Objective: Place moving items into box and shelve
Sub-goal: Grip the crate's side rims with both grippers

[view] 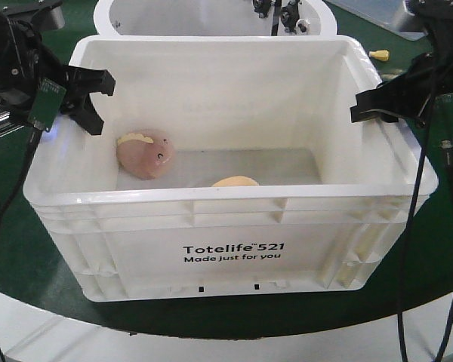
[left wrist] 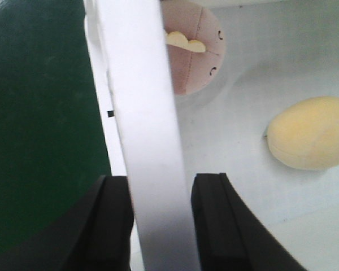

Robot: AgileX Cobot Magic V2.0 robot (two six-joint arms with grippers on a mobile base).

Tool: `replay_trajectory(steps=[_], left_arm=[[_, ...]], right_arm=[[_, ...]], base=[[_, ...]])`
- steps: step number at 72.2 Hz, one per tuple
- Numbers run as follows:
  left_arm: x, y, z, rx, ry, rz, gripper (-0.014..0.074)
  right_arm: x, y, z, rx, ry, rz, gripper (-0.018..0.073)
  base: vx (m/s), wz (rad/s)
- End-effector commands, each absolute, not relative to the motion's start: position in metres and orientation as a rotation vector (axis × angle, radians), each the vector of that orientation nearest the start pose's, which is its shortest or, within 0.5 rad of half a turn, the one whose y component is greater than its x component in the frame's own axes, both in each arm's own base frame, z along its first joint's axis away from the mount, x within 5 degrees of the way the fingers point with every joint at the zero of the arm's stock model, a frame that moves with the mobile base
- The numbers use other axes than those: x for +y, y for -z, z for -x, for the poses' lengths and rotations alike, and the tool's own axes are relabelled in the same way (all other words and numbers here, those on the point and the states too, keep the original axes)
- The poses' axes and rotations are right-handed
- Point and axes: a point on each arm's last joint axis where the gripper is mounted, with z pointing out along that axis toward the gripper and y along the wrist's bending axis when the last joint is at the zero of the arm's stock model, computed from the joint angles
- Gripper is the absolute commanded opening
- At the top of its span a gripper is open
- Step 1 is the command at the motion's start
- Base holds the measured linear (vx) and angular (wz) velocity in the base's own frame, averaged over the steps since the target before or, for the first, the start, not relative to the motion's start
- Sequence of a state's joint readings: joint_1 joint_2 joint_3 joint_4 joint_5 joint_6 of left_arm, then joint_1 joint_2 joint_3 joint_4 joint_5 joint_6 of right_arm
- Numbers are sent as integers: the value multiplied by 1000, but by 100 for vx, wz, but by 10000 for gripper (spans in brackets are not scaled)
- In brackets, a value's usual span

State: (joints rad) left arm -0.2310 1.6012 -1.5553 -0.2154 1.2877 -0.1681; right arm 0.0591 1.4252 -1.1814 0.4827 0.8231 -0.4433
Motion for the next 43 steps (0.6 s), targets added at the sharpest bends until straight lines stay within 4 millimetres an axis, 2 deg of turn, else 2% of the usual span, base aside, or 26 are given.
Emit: replay_trajectory(steps=[1,15,43], left_arm=[[-105,-402,-301,2630,611,-111,-4],[-105,-429,-293,2541,649,-130,-3],[-100,-452,-273,2466,655,-146,0]], right_arm=[[51,-359,-290,2258,-444,295,-8],[48,-378,-279,2163,-414,280,-8],[45,-414,-248,2003,-379,263,-8]], base=[[0,0],[0,0],[0,0]])
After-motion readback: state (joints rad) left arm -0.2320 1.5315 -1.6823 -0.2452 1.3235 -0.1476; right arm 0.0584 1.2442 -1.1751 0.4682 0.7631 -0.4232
